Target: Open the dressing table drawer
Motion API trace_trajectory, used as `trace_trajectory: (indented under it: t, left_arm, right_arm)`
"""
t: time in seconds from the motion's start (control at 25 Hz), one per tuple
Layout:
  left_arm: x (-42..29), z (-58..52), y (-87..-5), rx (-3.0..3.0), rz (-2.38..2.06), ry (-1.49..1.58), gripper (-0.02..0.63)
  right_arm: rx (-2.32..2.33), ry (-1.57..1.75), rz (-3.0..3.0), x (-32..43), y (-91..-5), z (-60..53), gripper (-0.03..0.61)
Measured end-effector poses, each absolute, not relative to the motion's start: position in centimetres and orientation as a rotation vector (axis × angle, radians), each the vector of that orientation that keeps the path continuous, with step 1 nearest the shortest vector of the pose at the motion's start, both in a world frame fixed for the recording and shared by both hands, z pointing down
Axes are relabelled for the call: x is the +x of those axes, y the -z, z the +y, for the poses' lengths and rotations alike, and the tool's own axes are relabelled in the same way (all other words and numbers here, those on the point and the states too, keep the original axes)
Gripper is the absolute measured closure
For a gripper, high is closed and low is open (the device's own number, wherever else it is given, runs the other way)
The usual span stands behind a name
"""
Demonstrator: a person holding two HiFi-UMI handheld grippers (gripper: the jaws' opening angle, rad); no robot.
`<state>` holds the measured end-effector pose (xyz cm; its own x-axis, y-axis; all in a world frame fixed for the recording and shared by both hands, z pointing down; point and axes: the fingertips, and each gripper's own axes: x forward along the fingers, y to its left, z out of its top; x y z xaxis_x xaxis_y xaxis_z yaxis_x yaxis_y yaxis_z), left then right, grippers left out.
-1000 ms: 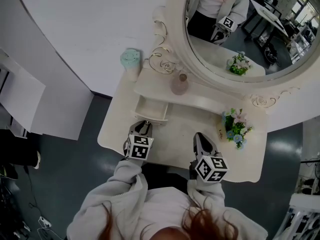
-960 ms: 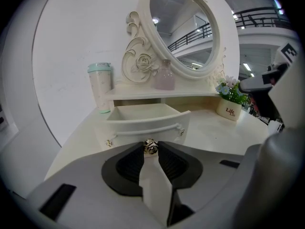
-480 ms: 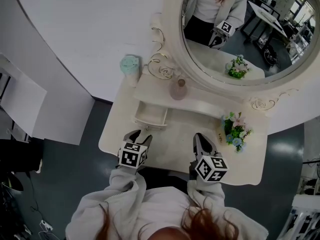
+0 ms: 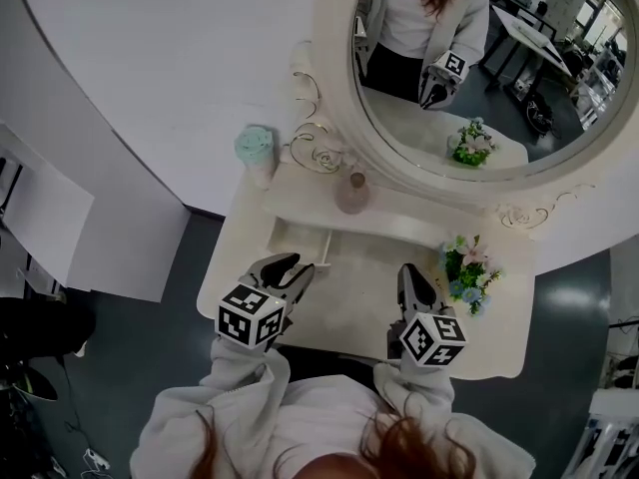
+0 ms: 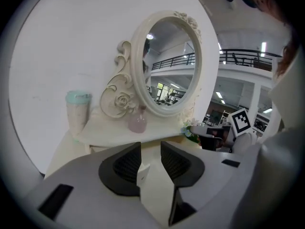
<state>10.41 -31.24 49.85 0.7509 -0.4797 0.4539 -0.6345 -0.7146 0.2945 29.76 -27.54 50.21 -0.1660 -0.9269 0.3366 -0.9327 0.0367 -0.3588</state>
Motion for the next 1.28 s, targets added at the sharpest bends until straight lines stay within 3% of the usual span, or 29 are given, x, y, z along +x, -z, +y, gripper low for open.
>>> trace_trajectory:
  t: [0.32, 0.48, 1.28]
  left_arm:
    - [16.6, -34.2, -43.8, 2.814, -0.826, -0.299, 0.591]
    - [18.0, -34.7, -43.1, 2.813, -0.816, -0.154, 0.598]
    - [18.3, -33.9, -45.2, 2.787, -0.831, -0.233, 0.598]
  right_arm:
    - [2.11, -0.57, -2.269, 32.4, -45.8, -27.8, 0.537]
    - [2.152, -0.407, -2.216, 33.2, -44.5, -27.4, 0.538]
    - [2.118, -0.379, -2.226, 32.5, -44.7, -27.7, 0.545]
